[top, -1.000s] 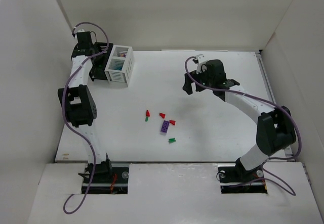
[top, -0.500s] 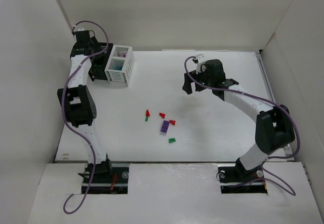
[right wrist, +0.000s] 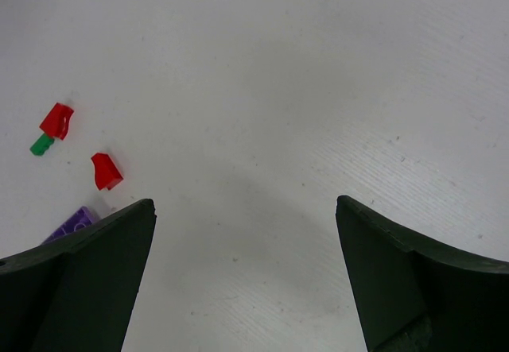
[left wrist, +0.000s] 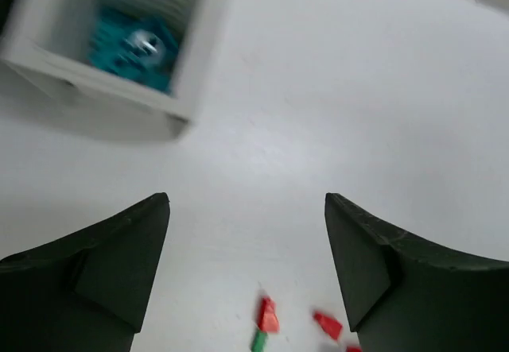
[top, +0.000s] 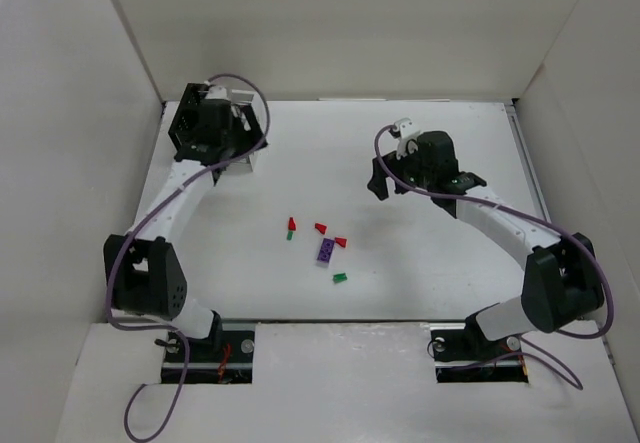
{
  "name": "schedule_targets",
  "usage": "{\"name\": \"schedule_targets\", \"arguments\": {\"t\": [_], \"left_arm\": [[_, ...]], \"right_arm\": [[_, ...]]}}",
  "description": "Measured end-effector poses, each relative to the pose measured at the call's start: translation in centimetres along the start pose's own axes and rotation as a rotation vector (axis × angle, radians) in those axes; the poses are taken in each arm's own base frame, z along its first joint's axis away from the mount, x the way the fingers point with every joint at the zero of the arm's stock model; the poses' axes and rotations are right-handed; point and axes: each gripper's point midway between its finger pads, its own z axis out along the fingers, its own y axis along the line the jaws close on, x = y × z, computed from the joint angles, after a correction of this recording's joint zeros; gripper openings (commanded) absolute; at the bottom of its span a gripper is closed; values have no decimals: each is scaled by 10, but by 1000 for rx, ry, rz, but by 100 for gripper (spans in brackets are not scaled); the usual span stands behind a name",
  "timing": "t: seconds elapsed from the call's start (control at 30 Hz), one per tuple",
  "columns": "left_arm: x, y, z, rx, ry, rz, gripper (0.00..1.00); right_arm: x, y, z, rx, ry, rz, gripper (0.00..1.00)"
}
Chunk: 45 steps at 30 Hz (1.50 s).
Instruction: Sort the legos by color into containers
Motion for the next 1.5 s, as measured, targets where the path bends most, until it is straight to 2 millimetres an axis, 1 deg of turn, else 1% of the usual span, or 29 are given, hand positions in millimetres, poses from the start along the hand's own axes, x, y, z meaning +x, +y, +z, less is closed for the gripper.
{"name": "schedule_targets", "arguments": {"t": [0.03, 0.07, 0.1, 0.13, 0.17, 0.2, 0.27, 0.33, 0.43, 0.47, 0.5, 0.57, 0.63, 0.7, 0.83, 0.93, 1.0, 1.03, 1.1, 1.4, 1.5], "left_arm": [[16, -15, -7, 30, 15, 16, 73], [35, -28, -13, 58, 42, 32, 73], [53, -39, -17, 78, 71, 50, 71], [71, -45, -20, 90, 102, 63, 70], [90, -47, -22, 94, 135, 71, 65], [108, -47, -24, 90, 170, 78, 64], [143, -39, -28, 71, 234, 89, 60], [174, -33, -34, 56, 296, 104, 58], [210, -31, -43, 46, 360, 131, 55], [217, -33, -45, 50, 371, 138, 50], [223, -35, -47, 55, 380, 144, 47], [232, -41, -50, 66, 393, 158, 45], [237, -43, -48, 62, 392, 170, 41], [245, -42, -45, 40, 404, 190, 40], [266, -27, -36, -54, 443, 235, 38], [276, -16, -34, -105, 466, 254, 37], [277, -13, -34, -122, 466, 255, 32], [276, -13, -34, -129, 462, 253, 32], [275, -13, -33, -133, 456, 247, 29], [273, -14, -33, -145, 442, 233, 28], [275, -12, -31, -153, 445, 233, 22]], "right_arm": [[4, 1, 0, -6, 9, 0, 100], [9, 2, 0, -14, 16, 0, 100], [14, 3, 0, -21, 26, 1, 100], [20, 5, -1, -30, 37, 2, 100], [24, 7, -2, -38, 46, 3, 100], [27, 8, -3, -45, 51, 3, 100], [32, 11, -6, -60, 56, 2, 100], [33, 14, -11, -70, 50, -2, 100], [34, 16, -16, -75, 43, -6, 100], [34, 16, -16, -76, 40, -6, 100], [34, 16, -17, -77, 39, -8, 100], [35, 17, -17, -78, 40, -10, 100], [35, 16, -16, -78, 42, -12, 100], [37, 16, -17, -78, 46, -12, 100], [38, 16, -18, -78, 47, -15, 100], [36, 17, -20, -77, 39, -21, 100], [34, 17, -21, -77, 34, -25, 100], [34, 17, -21, -77, 33, -26, 100], [34, 17, -21, -77, 34, -27, 100], [34, 17, -21, -77, 34, -29, 100], [35, 17, -21, -77, 36, -29, 100]]}}
